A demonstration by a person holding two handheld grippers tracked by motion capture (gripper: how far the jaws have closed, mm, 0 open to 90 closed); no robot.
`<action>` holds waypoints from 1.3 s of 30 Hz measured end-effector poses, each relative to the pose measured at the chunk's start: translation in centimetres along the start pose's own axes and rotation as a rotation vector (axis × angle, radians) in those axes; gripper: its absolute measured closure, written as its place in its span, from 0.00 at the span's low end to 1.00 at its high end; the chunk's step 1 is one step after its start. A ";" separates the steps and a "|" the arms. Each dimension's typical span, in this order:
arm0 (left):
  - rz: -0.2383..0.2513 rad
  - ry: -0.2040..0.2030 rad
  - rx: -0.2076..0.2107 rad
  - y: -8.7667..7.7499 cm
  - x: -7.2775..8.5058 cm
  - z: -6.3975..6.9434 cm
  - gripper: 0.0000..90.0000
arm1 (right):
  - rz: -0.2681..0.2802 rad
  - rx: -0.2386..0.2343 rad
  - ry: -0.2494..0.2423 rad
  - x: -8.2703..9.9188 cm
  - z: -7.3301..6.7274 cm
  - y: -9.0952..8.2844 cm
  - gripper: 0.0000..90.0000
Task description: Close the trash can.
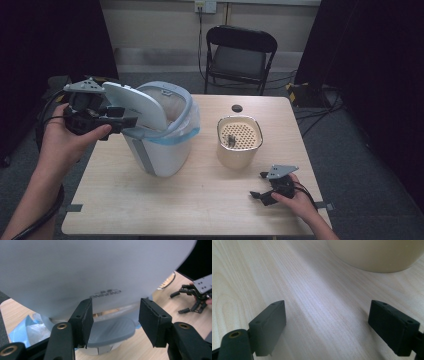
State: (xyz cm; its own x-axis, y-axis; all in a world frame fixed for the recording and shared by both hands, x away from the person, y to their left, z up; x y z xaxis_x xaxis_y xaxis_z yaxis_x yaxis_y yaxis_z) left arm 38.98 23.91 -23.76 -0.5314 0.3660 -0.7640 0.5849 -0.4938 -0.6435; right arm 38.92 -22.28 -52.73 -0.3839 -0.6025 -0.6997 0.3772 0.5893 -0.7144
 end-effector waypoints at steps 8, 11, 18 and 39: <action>-0.022 0.019 -0.024 0.8 -0.8 0.0 0.50 | 0.000 0.000 0.000 0.0 0.0 0.0 0.16; -0.016 0.015 -0.026 0.9 -1.0 -0.2 0.52 | 0.000 0.001 0.000 0.0 0.0 0.0 0.16; -0.011 0.003 -0.037 1.3 -1.7 -0.5 0.52 | -0.002 0.004 -0.001 0.0 0.0 -0.1 0.16; -0.107 -0.010 -0.065 6.0 -3.8 -1.2 0.54 | -0.004 0.005 0.004 0.1 -0.1 -0.2 0.16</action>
State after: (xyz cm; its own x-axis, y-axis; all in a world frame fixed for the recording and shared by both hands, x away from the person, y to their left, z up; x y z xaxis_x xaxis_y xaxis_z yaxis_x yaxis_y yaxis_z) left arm 45.22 20.49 -24.72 -0.5989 0.4063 -0.6901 0.5628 -0.3995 -0.7236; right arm 38.71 -22.39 -52.71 -0.3885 -0.6027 -0.6970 0.3797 0.5845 -0.7170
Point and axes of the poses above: each handheld gripper's, and its own axes: y roughly forward along the jaws, x roughly out of its underside, z roughly to its right, the point moved 4 cm from there along y, roughly forward along the jaws, and after that the axes turned 3 degrees about -z, right-handed, at the moved point
